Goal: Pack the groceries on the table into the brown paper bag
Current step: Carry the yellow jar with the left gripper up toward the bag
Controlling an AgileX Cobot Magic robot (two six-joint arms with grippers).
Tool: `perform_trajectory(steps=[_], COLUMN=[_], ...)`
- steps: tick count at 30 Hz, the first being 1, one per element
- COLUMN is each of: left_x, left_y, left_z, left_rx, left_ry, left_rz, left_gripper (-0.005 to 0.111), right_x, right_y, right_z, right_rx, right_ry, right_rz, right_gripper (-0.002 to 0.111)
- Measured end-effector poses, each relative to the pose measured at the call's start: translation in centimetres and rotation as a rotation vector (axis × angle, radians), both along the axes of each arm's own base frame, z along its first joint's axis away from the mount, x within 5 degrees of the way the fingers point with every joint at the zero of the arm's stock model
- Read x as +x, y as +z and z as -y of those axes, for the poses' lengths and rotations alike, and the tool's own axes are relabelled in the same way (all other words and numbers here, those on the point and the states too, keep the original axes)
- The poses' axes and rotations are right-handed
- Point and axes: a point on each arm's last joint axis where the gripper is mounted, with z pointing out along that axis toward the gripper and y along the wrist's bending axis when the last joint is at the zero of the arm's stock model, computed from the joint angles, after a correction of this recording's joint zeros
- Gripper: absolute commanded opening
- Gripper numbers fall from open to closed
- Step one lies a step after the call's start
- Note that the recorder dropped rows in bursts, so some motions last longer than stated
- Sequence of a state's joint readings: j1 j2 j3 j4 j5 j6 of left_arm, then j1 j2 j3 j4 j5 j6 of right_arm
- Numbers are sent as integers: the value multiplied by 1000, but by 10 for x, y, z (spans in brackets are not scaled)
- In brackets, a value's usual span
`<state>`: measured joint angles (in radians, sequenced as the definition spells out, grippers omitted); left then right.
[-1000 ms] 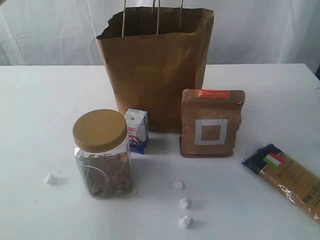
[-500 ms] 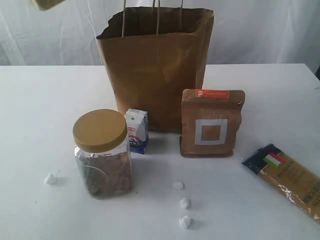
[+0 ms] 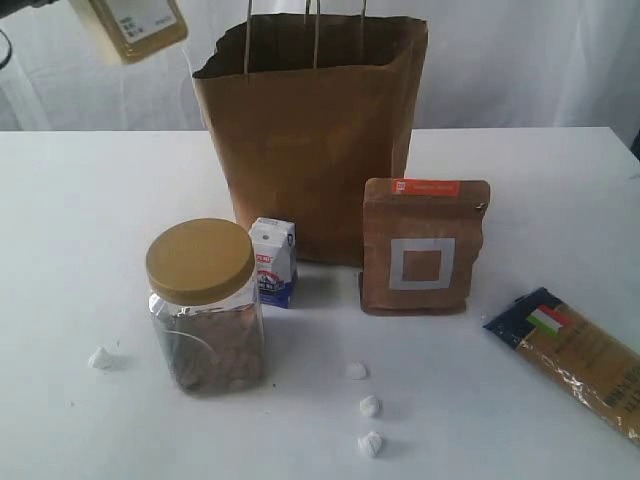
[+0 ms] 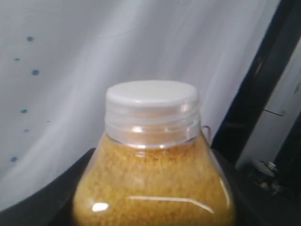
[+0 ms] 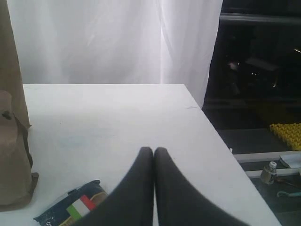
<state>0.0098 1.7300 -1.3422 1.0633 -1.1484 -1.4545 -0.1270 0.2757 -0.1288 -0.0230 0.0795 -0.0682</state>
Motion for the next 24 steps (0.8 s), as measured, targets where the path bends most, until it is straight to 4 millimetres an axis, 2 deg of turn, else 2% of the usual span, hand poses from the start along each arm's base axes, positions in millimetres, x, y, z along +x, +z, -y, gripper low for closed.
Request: perform_trajectory(steps=[3,5,11,16,20,24], left_x=[-4,-5,-4,-1,6,17], left_y=[1,1,6,18,23,17], left_z=[19,24,25,30,47,64], left_rx=[23,44,73,86,106,140], left_ry=[-55,-58,3,23,-21,-71], left_rz=[34,58,166,242,286,307], left_gripper=[0,0,0,0,0,0], right_x=[0,0,0,0,0,0], right_y=[0,0,0,0,0,0], right_z=[0,0,0,0,0,0], right_rx=[0,0,0,0,0,0], right_ry=[0,0,0,0,0,0], right_rz=[0,0,0,0,0,0], right_gripper=[0,0,0,0,0,0])
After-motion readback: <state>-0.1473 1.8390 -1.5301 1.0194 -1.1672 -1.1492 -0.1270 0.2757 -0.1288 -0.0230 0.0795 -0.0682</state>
